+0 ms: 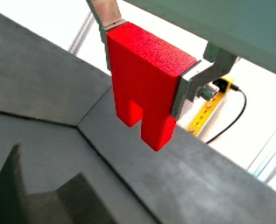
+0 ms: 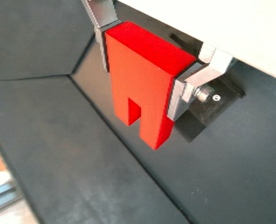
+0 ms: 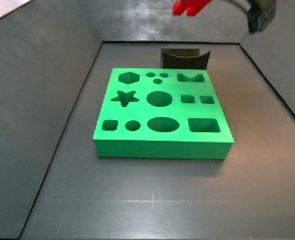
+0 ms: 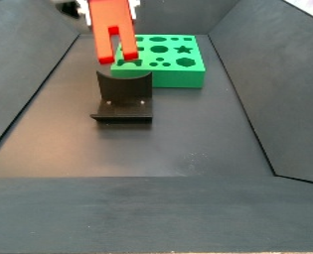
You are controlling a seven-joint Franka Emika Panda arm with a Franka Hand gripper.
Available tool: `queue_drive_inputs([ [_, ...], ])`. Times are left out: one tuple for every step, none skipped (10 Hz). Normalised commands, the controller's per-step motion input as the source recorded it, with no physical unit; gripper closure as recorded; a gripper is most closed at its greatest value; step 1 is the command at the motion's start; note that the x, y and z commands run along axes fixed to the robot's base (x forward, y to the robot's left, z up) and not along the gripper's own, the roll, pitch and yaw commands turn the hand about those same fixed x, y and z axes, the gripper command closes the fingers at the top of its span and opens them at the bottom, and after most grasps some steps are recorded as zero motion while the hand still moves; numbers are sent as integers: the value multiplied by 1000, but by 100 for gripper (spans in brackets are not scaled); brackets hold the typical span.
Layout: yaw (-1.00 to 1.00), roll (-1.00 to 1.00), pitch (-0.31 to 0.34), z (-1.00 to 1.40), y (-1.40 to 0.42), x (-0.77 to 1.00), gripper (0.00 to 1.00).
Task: Pick up the double-square object. Move up. Place the double-square object on the fixture. Regrasp the double-square object. Move to above the board. Insert the double-square object.
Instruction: Move to above the board.
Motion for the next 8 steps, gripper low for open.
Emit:
queue_drive_inputs([
  [10,-32,-50,1000,15,46,100],
  [-19,-42,-18,1000,14,39,100],
  [-28,-49,6,1000,12,34,100],
  [-28,-56,42,1000,8,25,100],
  [-23,-65,65,1000,6,22,100],
  [-4,-77,94,1000,3,20,100],
  [6,-78,107,1000,2,20,100],
  [32,-76,132,983,-2,23,100],
])
